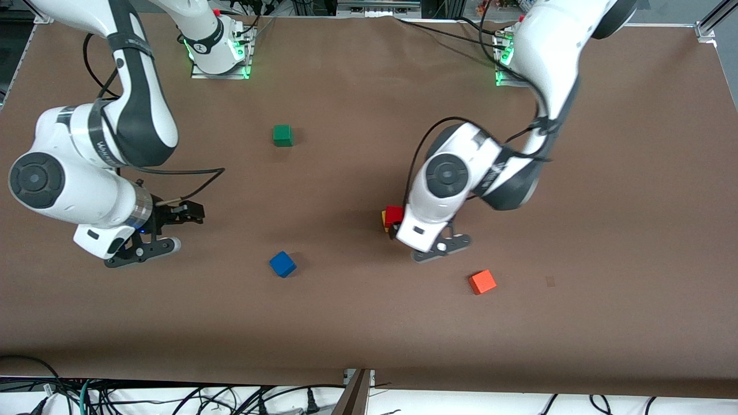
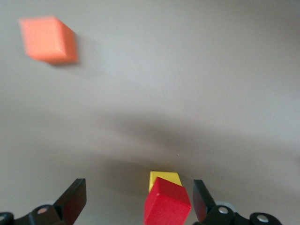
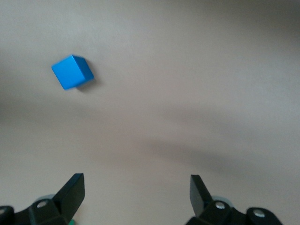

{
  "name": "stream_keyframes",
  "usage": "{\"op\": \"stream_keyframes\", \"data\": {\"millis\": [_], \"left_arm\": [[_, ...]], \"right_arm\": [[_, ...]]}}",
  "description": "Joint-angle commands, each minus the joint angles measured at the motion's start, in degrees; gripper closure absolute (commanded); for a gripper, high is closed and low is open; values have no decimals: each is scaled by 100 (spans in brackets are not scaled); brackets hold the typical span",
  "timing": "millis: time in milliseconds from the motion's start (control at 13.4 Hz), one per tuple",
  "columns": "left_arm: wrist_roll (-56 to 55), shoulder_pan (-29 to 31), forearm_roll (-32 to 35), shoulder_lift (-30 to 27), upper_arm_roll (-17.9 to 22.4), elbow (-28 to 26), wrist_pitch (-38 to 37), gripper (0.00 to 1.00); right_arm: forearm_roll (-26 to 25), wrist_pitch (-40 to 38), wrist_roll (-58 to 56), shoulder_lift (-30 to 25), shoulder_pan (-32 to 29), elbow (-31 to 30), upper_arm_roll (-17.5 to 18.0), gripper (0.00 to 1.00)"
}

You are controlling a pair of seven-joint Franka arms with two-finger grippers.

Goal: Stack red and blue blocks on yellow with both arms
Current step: 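Release the red cube with the left gripper while the right gripper reaches the blue cube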

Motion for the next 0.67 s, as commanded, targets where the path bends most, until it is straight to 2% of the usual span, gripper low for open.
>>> {"op": "stream_keyframes", "data": {"millis": [0,150,374,599], "left_arm": [[123,474,108,-302,-59,514,-751,0],[1006,930,143,-759,-41,480,-840,0],[2895,1756,64,-1129,-59,488,-1752,0],[3490,2258,64,-1262,-59,549,-1974,0]], "right_arm": [[3,430,531,234,249,-1,9,1],[55,730,918,602,373,252,9,1],[380,1011,2058,1410,531,999,9,1],[871,1459,3517,1904,610,1107,17,1]]}}
